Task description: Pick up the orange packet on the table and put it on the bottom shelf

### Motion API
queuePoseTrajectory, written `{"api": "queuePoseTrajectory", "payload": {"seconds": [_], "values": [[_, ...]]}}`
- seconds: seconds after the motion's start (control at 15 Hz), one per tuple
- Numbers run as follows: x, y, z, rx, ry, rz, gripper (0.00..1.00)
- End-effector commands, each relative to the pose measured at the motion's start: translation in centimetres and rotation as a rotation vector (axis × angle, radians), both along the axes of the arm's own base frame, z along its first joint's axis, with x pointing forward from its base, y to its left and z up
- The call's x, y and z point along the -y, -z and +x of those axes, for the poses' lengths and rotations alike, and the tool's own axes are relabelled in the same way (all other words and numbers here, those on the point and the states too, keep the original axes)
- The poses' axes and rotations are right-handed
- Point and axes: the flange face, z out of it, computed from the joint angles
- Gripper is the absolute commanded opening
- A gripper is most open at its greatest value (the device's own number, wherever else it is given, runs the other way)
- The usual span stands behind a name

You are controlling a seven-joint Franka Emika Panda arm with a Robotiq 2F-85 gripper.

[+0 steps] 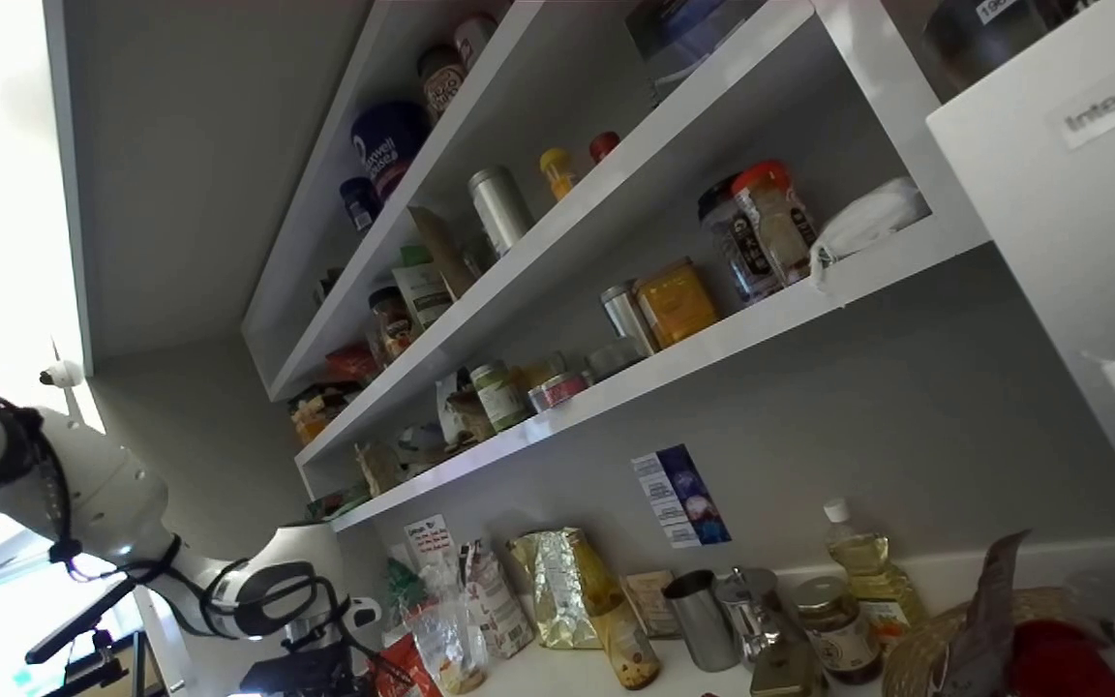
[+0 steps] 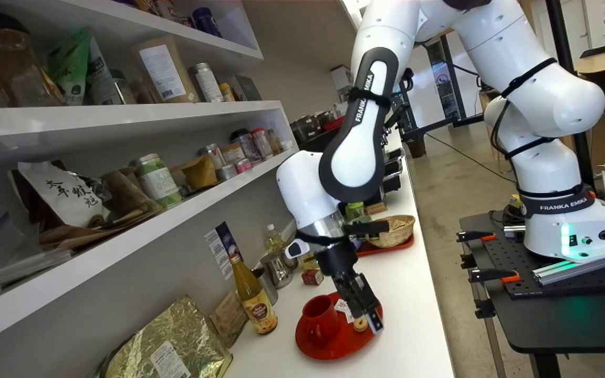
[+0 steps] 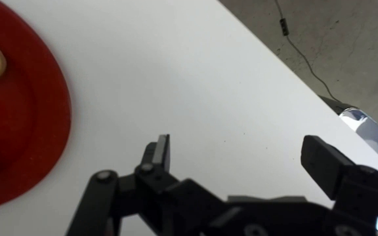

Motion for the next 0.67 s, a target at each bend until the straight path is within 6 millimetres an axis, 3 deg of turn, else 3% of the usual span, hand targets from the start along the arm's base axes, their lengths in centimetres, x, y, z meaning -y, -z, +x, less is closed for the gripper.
{"api": "queuePoseTrajectory", "payload": {"seconds": [0.0, 0.27, 0.6], "values": [[-5.7, 4.1, 1.0, 0.175, -0.057, -0.006, 1.00], [-9.6, 6.9, 1.7, 0.375, -0.039, -0.010, 1.00], [-13.4, 6.7, 3.0, 0.391, 0.177, 0.009, 1.00]]}}
